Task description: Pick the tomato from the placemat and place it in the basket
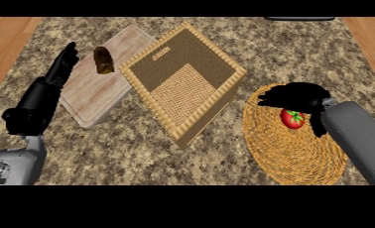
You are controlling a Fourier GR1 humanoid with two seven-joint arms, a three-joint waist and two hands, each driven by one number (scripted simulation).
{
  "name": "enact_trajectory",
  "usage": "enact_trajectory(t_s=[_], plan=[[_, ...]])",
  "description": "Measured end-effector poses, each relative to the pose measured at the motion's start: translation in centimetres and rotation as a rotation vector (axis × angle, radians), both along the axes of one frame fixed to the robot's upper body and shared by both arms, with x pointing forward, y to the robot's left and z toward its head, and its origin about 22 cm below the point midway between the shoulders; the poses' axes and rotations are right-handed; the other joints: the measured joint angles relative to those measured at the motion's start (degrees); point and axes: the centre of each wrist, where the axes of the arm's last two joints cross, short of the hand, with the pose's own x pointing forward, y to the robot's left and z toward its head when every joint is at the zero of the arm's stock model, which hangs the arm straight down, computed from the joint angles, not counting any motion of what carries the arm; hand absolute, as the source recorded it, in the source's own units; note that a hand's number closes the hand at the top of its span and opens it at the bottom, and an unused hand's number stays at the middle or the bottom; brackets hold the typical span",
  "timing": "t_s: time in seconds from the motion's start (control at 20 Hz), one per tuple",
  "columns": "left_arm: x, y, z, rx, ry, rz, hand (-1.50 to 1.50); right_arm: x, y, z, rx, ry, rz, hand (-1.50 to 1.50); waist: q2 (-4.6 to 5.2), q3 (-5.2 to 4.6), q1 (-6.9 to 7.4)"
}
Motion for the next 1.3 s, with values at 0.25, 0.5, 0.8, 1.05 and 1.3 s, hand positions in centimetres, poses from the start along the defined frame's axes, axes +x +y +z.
enact_trajectory(t_s=[0.25,0.5,0.8,1.05,1.3], plan=[[0.2,0.2,0.0,0.000,-0.007,-0.001,0.00,0.1,-0.1,-0.9,-0.006,0.004,-0.001,-1.50,-0.02,-0.02,-0.12],[0.4,0.4,-0.1,0.003,-0.004,0.002,0.00,0.5,0.0,-1.2,0.012,0.011,-0.016,1.50,-0.23,-0.12,-0.05],[1.2,0.4,-0.3,0.001,-0.001,-0.002,0.00,0.8,0.1,-1.9,0.043,-0.025,0.021,1.50,-0.63,-0.48,-0.09],[0.4,0.7,-0.3,0.001,0.002,0.017,0.00,0.6,0.0,-2.9,0.085,-0.058,-0.049,1.50,-1.16,-0.57,-0.72],[-0.4,2.4,-0.9,0.004,0.033,0.106,0.00,-1.9,-5.2,-4.8,0.105,-0.118,-0.543,1.50,-3.00,-0.54,-7.35]])
